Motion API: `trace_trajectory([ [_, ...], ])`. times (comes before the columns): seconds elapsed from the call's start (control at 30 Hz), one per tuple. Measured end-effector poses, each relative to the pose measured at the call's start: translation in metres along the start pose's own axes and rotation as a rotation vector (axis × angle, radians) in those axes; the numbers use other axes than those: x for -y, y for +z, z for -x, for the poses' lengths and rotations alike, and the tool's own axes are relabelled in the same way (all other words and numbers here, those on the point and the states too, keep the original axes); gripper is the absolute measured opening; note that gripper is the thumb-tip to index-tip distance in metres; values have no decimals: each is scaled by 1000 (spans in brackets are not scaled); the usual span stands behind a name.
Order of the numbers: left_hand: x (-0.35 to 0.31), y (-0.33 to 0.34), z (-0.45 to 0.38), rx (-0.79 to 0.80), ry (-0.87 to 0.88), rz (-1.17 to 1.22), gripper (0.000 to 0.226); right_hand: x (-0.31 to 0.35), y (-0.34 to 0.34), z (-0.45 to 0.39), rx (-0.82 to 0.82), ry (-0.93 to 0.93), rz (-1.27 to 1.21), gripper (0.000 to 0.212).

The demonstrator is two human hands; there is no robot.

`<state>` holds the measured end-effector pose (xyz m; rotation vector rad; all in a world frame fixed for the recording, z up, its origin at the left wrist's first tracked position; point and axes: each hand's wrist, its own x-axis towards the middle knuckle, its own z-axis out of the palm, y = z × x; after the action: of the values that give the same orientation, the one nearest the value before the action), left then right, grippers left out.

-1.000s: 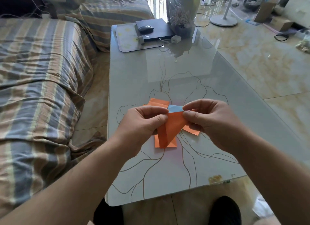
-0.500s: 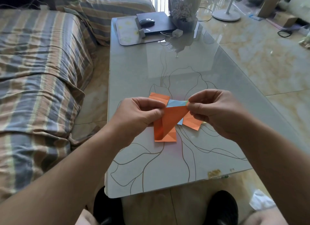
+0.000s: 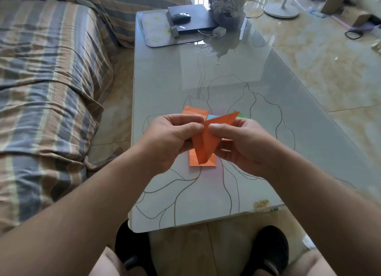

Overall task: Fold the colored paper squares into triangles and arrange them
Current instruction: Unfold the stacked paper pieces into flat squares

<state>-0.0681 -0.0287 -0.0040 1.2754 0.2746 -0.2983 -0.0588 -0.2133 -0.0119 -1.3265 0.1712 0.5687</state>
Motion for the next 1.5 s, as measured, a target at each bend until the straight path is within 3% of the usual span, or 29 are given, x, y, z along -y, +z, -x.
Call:
trace_trajectory([
  [0.37,0,3,-1,-45,-18,35,12,4,-8,-3,-39,-39,28,47],
  [0.57,-1,-1,-4,-95,12,56,12,3,-7,-1,-24,-11,33,3],
  [1.07,2,2,-3,-78,6,-18,9,4,-1,1,-94,-11,3,8],
  [1.33,-2,2,-1,-76,-81,63,30,6,3,0,-140,100,-114,12],
  [1.5,-1,1,-1,-47,-89,40,21,5,5,0,-142,119,-131,13],
])
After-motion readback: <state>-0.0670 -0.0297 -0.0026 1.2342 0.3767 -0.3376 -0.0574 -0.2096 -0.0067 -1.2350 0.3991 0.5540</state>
